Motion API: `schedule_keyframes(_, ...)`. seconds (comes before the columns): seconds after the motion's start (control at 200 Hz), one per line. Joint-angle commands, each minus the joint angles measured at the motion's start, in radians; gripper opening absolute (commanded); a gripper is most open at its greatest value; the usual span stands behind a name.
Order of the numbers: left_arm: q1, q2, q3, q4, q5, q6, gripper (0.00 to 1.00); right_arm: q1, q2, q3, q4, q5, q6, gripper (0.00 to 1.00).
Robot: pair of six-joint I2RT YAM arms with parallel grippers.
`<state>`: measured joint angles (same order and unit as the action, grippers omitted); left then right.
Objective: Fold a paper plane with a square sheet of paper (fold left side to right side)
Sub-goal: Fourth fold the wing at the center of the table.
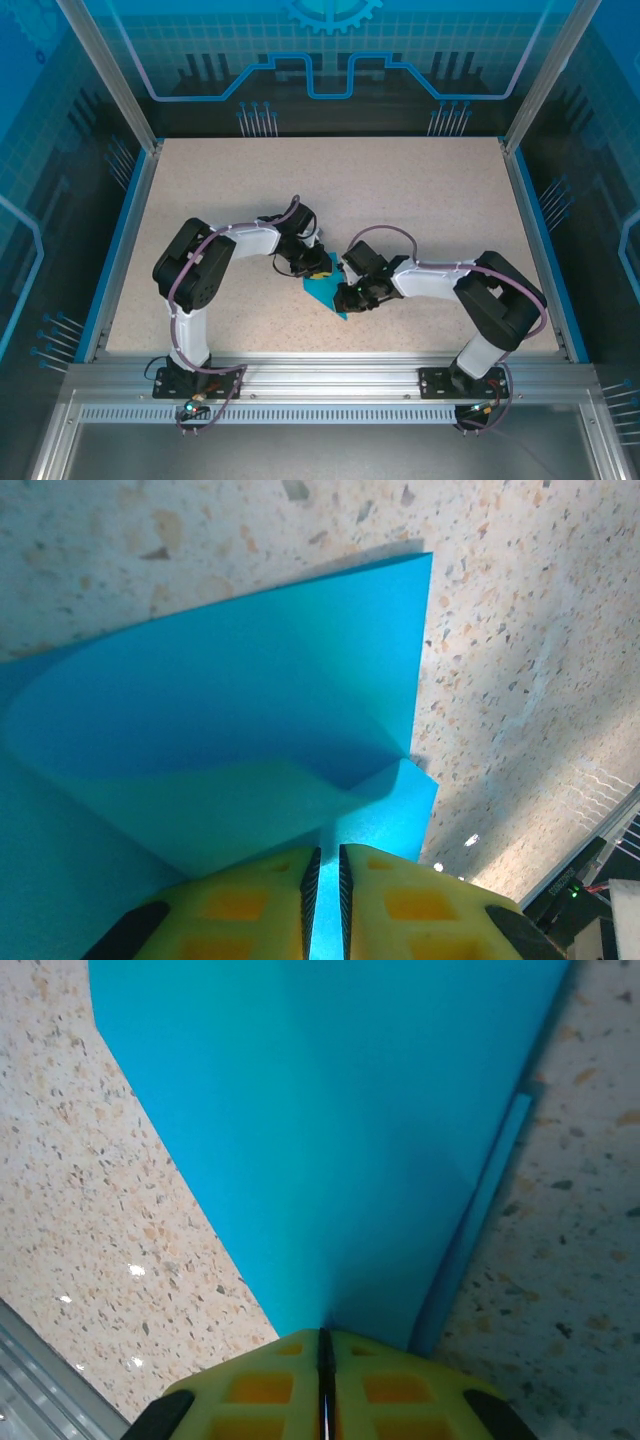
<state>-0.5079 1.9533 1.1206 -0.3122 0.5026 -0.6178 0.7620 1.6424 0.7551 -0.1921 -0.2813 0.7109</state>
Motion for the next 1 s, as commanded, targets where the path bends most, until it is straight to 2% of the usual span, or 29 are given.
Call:
schedule_keyframes(0.0, -0.005, 0.037, -0.032, -0.083, -0.090, 0.027, 0.19, -0.032, 0.000, -0.073, 0.029, -0.035, 0.040, 0.10)
schedule_keyframes(0.215, -0.006, 0.024, -0.027, -0.077, -0.087, 0.032, 0.19, -0.065, 0.000, -0.172, 0.105, -0.095, 0.069, 0.09)
schedule_keyframes(0.415, -0.006, -0.082, -0.027, -0.011, -0.040, 0.059, 0.27, -0.080, 0.049, -0.218, 0.134, -0.110, 0.070, 0.03)
schedule_keyframes(0.61, -0.006, -0.186, -0.049, 0.055, 0.019, 0.084, 0.28, -0.085, 0.104, -0.197, 0.114, -0.102, 0.042, 0.00)
schedule_keyframes(0.765, -0.018, -0.239, -0.119, 0.100, 0.072, 0.087, 0.23, -0.088, 0.114, -0.189, 0.102, -0.097, 0.029, 0.00)
schedule_keyframes(0.995, -0.055, -0.214, -0.188, 0.151, 0.126, 0.081, 0.16, -0.090, 0.112, -0.182, 0.078, -0.090, 0.015, 0.00)
